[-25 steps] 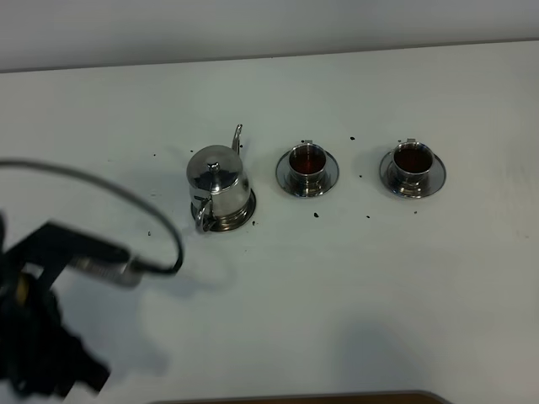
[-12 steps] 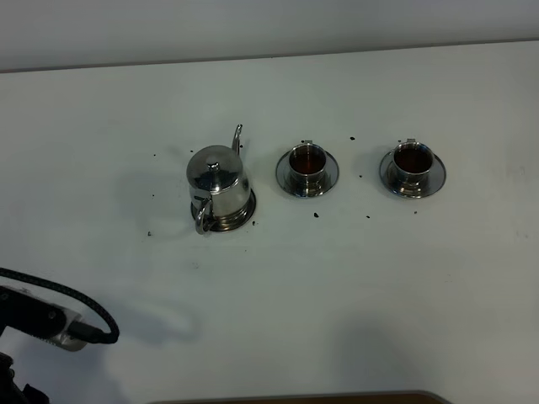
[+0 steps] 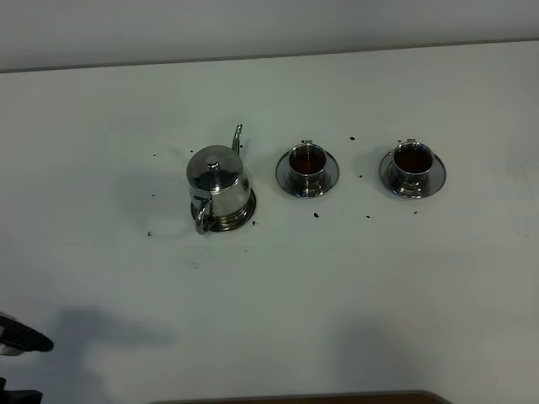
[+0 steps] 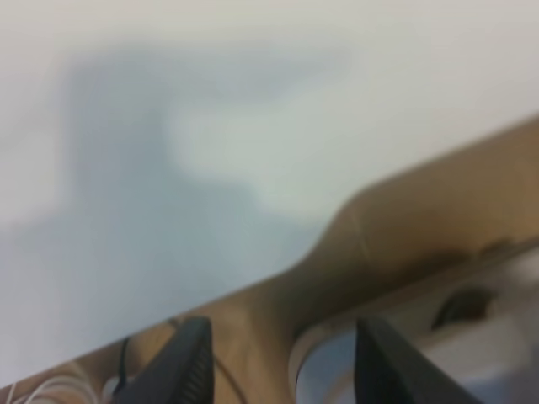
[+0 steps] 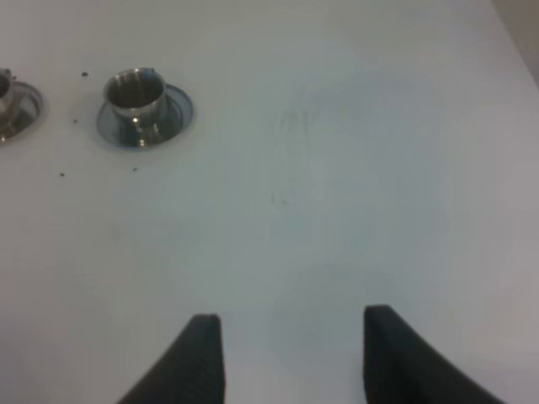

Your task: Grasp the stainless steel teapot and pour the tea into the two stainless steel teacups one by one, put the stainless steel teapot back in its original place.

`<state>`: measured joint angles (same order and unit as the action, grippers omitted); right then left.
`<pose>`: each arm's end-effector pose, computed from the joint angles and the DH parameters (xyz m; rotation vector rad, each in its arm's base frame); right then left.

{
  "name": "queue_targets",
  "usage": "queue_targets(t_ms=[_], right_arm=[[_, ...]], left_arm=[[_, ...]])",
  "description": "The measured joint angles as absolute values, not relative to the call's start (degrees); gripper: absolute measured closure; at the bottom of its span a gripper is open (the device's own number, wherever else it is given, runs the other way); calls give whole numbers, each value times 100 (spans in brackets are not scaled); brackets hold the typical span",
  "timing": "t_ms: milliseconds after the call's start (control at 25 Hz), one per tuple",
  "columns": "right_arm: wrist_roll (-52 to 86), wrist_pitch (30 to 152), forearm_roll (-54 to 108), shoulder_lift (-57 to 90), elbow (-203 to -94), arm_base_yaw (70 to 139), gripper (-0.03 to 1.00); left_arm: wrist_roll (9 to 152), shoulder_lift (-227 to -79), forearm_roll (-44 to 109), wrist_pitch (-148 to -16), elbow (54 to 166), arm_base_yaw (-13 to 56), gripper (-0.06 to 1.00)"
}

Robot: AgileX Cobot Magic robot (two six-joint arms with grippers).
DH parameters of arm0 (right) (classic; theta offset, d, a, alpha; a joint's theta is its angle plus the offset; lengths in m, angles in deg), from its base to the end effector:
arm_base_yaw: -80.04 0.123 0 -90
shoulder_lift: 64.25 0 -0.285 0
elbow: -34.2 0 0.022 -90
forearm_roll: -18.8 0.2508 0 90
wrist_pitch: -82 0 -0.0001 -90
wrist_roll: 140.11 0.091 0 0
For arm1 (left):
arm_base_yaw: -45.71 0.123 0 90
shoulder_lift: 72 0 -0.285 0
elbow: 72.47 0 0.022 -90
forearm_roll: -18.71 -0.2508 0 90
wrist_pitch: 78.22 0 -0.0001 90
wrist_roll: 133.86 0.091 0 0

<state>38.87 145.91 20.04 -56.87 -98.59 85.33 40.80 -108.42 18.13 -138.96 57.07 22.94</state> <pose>-0.0112 0.0007 0.2794 -0.1160 2.0655 0.0718 0.0635 -0.0258 0.2509 0.3948 2.5555 -0.1694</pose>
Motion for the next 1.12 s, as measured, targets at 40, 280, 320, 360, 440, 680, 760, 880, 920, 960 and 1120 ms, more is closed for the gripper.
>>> queue_targets(t_ms=[40, 280, 320, 360, 440, 680, 760, 880, 920, 960, 1120], right_arm=[[3887, 14591, 2004, -5687, -9859, 8533, 58], [3887, 14591, 2004, -5687, -9859, 8533, 58], [3887, 14591, 2004, -5687, -9859, 8533, 58], [3887, 14591, 2004, -5687, -9859, 8533, 58], [3887, 14591, 2004, -5687, -9859, 8533, 58], [3887, 14591, 2004, -5687, -9859, 8533, 58], [3887, 14591, 2004, -5687, -9859, 8533, 58], [3899, 14590, 2000, -5687, -9859, 8531, 58], [3895, 14591, 2000, -5687, -9859, 8567, 58], [3894, 14591, 2000, -5687, -9859, 8583, 58], [3894, 14591, 2000, -5687, -9859, 8590, 58]], left_arm=[[4080, -10691, 1813, -13900, 5707, 2485, 49], [4080, -9687, 1813, -13906, 5691, 3664, 49], [4080, -9547, 1813, -13900, 5685, 3849, 49], [4080, -9381, 1813, -13900, 5680, 3992, 49], [4080, -9053, 1813, -13896, 5660, 4259, 49], [4080, -8419, 1813, -13901, 5659, 4429, 49], [4080, -8312, 1813, -13901, 5659, 4435, 49], [4082, -8240, 1813, -13901, 5654, 4435, 49], [4082, -8240, 1813, -13901, 5654, 4435, 49], [4082, -8240, 1813, -13901, 5654, 4435, 49], [4082, -8240, 1813, -13901, 5654, 4435, 49]])
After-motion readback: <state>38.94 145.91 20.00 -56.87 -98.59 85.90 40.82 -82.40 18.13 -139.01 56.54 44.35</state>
